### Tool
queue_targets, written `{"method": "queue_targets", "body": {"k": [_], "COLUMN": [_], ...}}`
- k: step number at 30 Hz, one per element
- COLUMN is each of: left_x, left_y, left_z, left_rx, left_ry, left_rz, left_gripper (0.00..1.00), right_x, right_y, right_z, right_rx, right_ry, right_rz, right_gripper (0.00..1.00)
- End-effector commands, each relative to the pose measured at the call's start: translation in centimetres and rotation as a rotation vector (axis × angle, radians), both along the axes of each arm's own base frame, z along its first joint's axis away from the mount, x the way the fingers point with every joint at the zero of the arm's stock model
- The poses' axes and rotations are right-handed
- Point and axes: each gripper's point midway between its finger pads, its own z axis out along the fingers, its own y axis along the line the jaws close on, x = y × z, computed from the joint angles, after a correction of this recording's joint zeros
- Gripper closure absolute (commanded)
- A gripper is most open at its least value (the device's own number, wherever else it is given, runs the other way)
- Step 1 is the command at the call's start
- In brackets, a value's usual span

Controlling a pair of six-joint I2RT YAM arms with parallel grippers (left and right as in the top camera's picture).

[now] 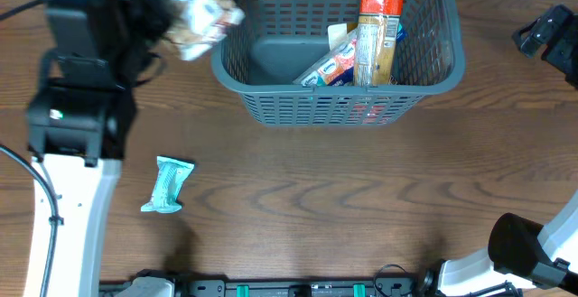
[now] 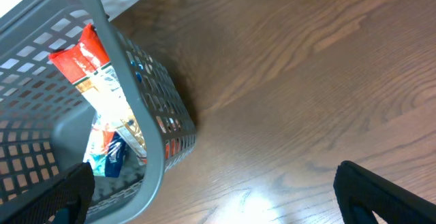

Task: Pack container
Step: 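Lift the Pantree bag with the left gripper toward the basket, then lower the Pantree bag into the basket's left side and release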

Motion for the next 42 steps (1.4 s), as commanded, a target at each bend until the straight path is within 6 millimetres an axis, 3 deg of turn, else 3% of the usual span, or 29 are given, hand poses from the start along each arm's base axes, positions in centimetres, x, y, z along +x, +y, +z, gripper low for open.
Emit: {"method": "queue_targets", "body": {"k": [1, 6, 11, 15, 22, 23, 28, 30, 38, 42], "left_x": [-0.3, 0.8, 2.7, 4.2, 5.3, 5.4, 5.4, 5.5, 5.4, 5.1], "left_y": [-5.4, -10.4, -13.9, -15.7, -16.9, -16.9, -17.0, -17.0, -16.9, -16.4], "left_z": [0.9, 0.6, -3.4, -7.2, -10.3, -10.4, -10.6, -10.6, -10.0, -7.2], "left_rx": [0.007, -0.001, 0.017, 0.039, 0.075, 0.08, 0.111, 0.12, 0.183, 0.238], "left_ry": [-0.042, -0.07, 0.009, 0.086, 0.14, 0.141, 0.136, 0.133, 0.102, 0.024], "left_rz": [-0.156, -0.261, -0.316, -0.339, -0.361, -0.363, -0.378, -0.383, -0.415, -0.422], "left_gripper": [0.94, 0.94, 0.94, 0.94, 0.89, 0.85, 0.46, 0.37, 0.3, 0.23], "right_x": [-0.1, -0.1, -0.1, -0.1, -0.2, -0.2, -0.2, -0.2, -0.2, -0.2], "right_y": [-0.4, -0.3, -0.3, -0.4, -0.5, -0.6, -0.6, -0.6, -0.6, -0.7], "right_z": [-0.2, -0.2, -0.2, -0.2, -0.2, -0.2, -0.2, -0.2, -0.2, -0.2], "right_rx": [-0.012, -0.012, -0.012, -0.012, -0.021, -0.025, -0.048, -0.061, -0.08, -0.081], "right_ry": [0.011, 0.011, 0.011, 0.011, 0.014, 0.016, 0.02, 0.022, 0.025, 0.024], "right_rz": [-0.007, -0.007, -0.007, -0.007, -0.013, -0.015, 0.015, 0.035, 0.064, 0.063], "right_gripper": [0.01, 0.01, 0.01, 0.01, 0.01, 0.01, 0.01, 0.01, 0.01, 0.01]}}
